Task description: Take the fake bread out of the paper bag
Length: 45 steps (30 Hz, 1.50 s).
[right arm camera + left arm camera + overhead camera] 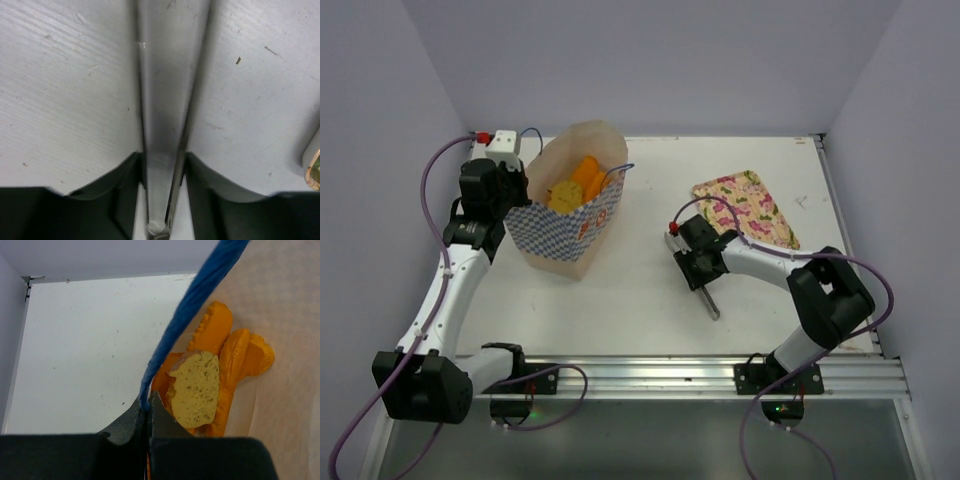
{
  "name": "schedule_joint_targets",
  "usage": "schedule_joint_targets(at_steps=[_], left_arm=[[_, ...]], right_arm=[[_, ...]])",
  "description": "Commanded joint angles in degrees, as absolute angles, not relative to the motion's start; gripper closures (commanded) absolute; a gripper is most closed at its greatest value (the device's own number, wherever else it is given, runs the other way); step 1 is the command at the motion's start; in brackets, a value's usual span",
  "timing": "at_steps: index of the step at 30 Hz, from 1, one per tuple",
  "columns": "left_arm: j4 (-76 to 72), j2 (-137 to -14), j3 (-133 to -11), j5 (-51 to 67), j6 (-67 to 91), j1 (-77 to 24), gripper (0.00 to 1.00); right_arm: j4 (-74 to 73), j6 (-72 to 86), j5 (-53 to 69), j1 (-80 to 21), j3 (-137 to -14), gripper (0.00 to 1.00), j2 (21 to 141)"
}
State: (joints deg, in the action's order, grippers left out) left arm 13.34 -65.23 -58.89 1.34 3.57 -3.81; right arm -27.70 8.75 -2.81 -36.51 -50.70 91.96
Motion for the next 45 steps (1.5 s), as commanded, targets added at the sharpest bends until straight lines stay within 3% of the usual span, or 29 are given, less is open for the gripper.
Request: schedule_joint_targets(at_steps=[1,6,10,21,23,24,32,38,45], left_arm=[[9.93,-63.37,-57.66,2.46,4.75,-3.43,1.0],[8.88,-62.67,-56.08,3.34,5.45,-3.43,1.0],[8.35,-62.05,-55.28,3.69,5.54,-3.43,1.0],[6.5,-61.44,-53.88,5.1,6.33,-3.43,1.0],[6.5,-61.61,-54.05,5.36,6.33,-3.43,1.0],[6.5,-61.7,-54.14,5.36,6.5,-3.43,1.0],[6.77,-61.7,-54.75,6.15,6.5,-3.43,1.0],[7.56,-62.49,-55.72,6.86,6.5,-3.43,1.0],[8.26,-63.19,-56.95,6.77,5.89,-3.43,1.0]], right_arm=[[-28.56,8.18,-2.02,-36.48,-52.12,0.64,94.31],[-26.74,2.48,-6.31,-35.77,-52.83,0.89,91.77],[-27.15,-6.38,-8.53,-35.6,-54.05,0.98,89.83],[-32.95,-26.35,14.66,-25.5,-57.74,1.0,74.45],[-34.36,-27.07,17.04,-23.13,-60.8,0.96,73.83],[-35.93,-27.24,18.18,-22.25,-62.13,0.88,73.74],[-44.56,-26.19,33.82,-13.28,-76.35,0.59,75.76],[-46.14,-23.91,37.53,-11.34,-82.0,0.51,75.67],[-46.14,-21.8,39.29,-10.72,-85.34,0.52,75.94]])
